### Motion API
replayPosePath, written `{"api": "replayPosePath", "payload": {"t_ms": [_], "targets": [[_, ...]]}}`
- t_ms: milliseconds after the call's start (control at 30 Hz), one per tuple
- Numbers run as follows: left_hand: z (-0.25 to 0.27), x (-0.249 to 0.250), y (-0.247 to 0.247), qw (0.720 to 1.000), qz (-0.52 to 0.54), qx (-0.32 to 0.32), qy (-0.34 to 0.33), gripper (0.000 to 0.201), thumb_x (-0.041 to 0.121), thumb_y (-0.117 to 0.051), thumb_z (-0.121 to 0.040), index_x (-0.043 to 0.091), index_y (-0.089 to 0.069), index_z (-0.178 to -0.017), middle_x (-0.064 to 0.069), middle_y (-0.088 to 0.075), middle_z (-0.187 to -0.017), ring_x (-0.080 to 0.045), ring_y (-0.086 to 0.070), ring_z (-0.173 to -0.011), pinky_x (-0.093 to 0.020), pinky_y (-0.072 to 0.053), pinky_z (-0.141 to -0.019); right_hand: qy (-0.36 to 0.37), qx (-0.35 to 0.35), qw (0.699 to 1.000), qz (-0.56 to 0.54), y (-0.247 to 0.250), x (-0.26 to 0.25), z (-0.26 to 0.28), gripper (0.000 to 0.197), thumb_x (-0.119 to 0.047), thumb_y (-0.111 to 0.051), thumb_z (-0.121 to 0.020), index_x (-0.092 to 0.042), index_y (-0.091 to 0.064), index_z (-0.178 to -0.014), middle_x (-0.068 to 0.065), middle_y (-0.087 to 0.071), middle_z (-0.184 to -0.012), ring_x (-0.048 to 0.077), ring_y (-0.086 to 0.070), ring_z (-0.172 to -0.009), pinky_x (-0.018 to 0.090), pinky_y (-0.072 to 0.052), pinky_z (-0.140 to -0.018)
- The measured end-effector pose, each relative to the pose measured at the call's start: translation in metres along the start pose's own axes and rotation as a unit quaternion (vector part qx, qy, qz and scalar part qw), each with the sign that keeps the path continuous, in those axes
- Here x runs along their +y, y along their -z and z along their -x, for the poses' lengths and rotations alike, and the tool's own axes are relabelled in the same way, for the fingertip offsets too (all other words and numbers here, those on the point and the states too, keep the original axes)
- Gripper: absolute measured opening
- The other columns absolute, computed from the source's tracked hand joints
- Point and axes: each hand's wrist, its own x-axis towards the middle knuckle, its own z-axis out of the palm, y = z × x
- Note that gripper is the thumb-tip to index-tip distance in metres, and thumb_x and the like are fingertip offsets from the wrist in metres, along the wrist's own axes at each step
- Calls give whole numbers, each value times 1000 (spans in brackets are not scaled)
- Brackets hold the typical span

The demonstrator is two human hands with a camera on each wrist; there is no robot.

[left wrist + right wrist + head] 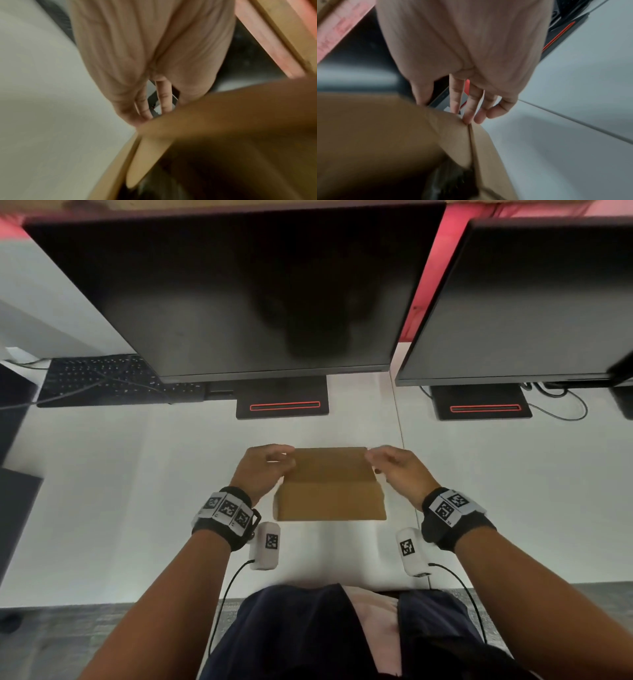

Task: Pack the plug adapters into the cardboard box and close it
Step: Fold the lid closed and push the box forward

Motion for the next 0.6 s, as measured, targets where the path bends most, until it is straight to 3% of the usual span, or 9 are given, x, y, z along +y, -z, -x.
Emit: {"api": "replayPosePath", "payload": {"t_ms": [67, 133, 267, 367, 400, 467, 600], "targets": [[-2, -9, -2, 994, -104, 2, -24, 29, 23, -79, -86, 38, -75, -111, 1, -73, -111, -24, -73, -98, -42, -58, -97, 36, 2, 997, 70, -6, 11, 2, 34, -44, -74, -86, -31, -69, -116, -9, -66, -113, 13, -64, -98, 23, -46, -83], [-1, -14, -4, 987, -155, 2, -34, 43, 26, -80, -87, 36, -68, -127, 1, -69, -109, -22, -69, -96, -40, -56, -97, 60, 16, 992, 111, -13, 22, 2, 44, -34, -79, -84, -29, -63, -125, -2, -60, -117, 16, -61, -95, 20, -45, -78], [5, -24, -9, 984, -180, 6, 3, 62, 33, -77, -90, 35, -50, -146, -3, -66, -108, -24, -63, -104, -36, -51, -96, -2, 48, 991, 122, -26, 36, 6, 60, -41, -74, -87, -30, -47, -139, 6, -60, -115, 23, -63, -96, 30, -48, -85], [6, -26, -12, 983, -168, 23, 65, 51, 48, -73, -90, 22, -56, -131, -6, -72, -103, -29, -69, -100, -44, -58, -97, -78, 52, 990, 108, -30, 42, 11, 58, -58, -65, -88, -23, -51, -132, 5, -72, -100, 25, -68, -93, 36, -54, -89], [7, -24, -13, 981, -174, 21, 89, 50, 56, -69, -90, 17, -61, -119, -9, -73, -102, -31, -73, -95, -47, -62, -91, -102, 49, 989, 97, -30, 42, 12, 56, -63, -61, -88, -18, -57, -122, 6, -75, -92, 25, -72, -87, 39, -59, -85], [10, -18, -18, 971, -179, -3, 157, 65, 71, -57, -89, 8, -67, -99, -12, -76, -96, -31, -78, -83, -46, -67, -77, -140, 38, 988, 50, -31, 42, 12, 60, -68, -56, -87, -10, -66, -101, 10, -77, -82, 28, -76, -77, 42, -64, -75], [10, -11, -31, 963, -157, -35, 215, 75, 75, -46, -92, 4, -69, -100, -16, -78, -89, -31, -80, -69, -41, -68, -71, -137, 13, 990, -17, -26, 50, 13, 62, -66, -74, -75, -5, -71, -87, 13, -76, -82, 25, -77, -75, 40, -65, -74]]}}
